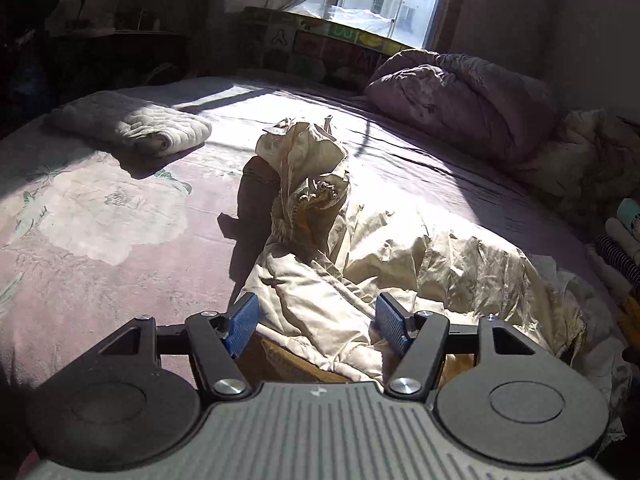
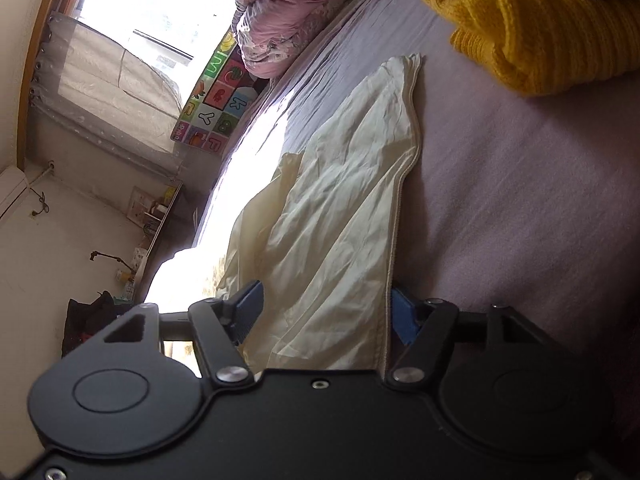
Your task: Fold clothes
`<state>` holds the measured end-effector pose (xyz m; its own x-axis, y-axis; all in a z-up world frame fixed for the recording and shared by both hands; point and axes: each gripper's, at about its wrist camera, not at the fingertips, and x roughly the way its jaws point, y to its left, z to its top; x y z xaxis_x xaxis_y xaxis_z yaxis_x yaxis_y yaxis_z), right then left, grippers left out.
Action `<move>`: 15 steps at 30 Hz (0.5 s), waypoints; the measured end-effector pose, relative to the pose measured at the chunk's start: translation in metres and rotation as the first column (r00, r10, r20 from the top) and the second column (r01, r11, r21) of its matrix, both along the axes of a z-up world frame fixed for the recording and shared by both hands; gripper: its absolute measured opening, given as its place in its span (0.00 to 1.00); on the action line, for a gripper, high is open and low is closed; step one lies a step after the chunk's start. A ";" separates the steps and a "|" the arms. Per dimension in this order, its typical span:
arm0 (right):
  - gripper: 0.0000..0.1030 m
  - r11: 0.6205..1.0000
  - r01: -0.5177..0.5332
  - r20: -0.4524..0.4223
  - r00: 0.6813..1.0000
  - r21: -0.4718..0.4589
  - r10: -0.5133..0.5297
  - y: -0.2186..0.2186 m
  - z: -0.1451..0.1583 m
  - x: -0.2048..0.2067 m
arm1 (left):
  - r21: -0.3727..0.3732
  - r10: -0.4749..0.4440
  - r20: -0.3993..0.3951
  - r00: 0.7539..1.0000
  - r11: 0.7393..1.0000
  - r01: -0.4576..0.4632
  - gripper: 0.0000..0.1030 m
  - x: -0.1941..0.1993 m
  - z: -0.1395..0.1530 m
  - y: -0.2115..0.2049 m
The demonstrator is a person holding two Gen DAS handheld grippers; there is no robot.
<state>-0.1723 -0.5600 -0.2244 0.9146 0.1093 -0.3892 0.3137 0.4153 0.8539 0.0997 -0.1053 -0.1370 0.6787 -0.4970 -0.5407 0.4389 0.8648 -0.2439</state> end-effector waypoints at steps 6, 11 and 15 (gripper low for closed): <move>0.14 0.996 -0.037 0.105 0.994 0.080 0.028 0.003 -0.014 0.016 | -0.046 -0.021 -0.048 0.999 0.999 0.019 0.62 0.006 -0.005 -0.001; 0.09 1.000 -0.002 0.145 0.989 0.027 -0.002 -0.014 -0.006 0.048 | -0.104 -0.117 -0.129 0.985 0.989 0.104 0.29 0.025 -0.021 -0.031; 0.09 0.995 0.092 0.194 0.977 -0.028 -0.084 -0.055 0.021 0.092 | -0.213 -0.164 -0.192 0.968 0.969 0.122 0.25 0.047 -0.034 -0.066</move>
<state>-0.0798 -0.6152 -0.2033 0.9782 0.0139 -0.2070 0.1816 0.4256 0.8865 0.1463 -0.1716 -0.1709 0.4763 -0.6918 -0.5427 0.4763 0.7218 -0.5021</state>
